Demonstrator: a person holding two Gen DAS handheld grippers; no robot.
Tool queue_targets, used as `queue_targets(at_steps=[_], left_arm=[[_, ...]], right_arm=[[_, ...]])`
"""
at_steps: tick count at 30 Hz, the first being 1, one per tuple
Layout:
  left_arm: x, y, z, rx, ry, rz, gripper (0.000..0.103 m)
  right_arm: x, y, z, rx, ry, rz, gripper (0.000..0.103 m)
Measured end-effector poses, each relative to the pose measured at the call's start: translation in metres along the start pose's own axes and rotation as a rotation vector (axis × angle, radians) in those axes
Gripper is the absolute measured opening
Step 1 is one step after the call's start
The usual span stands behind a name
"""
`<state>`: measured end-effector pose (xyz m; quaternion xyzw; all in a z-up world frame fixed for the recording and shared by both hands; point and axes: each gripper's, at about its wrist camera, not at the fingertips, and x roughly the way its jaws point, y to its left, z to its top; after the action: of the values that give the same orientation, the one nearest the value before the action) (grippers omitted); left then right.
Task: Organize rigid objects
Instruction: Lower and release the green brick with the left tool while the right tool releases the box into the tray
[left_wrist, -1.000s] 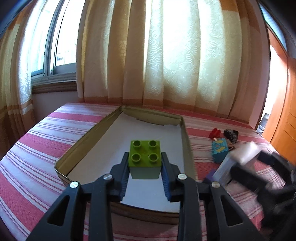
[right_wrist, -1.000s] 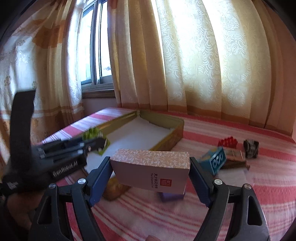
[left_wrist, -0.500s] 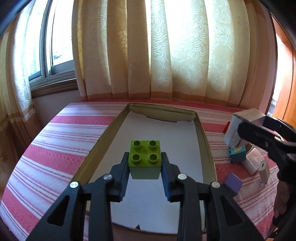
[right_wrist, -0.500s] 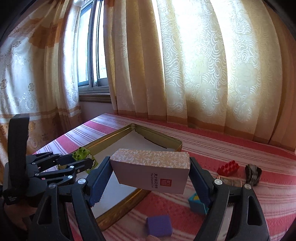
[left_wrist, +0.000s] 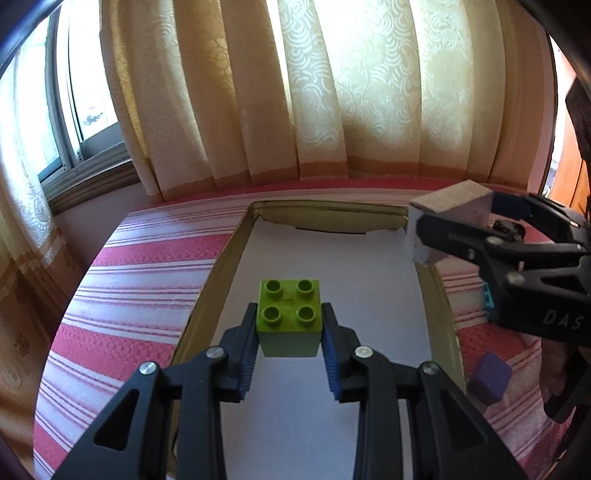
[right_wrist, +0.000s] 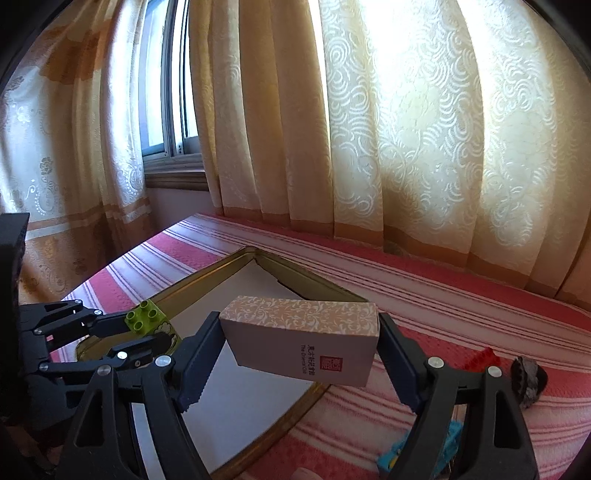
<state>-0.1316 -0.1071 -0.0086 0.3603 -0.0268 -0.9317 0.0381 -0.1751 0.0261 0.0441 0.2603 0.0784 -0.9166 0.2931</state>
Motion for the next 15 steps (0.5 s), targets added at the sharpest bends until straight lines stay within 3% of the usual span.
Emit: queue_targets(at_steps=[10,14,15], left_arm=[[0.042,0.005,0.03,0.006,0.162,-0.032,0.031],[0.052,0.004,0.038,0.034,0.185,0.008,0.033],[0.054,0.004,0.04,0.042,0.185,0.03,0.038]], right_arm=[[0.051,-0.003,0.006,-0.027,0.12,0.022,0.083],[0.065,-0.001,0.006,-0.05,0.152,0.021,0.084],[0.067,0.001,0.006,-0.063,0.154,0.013,0.084]])
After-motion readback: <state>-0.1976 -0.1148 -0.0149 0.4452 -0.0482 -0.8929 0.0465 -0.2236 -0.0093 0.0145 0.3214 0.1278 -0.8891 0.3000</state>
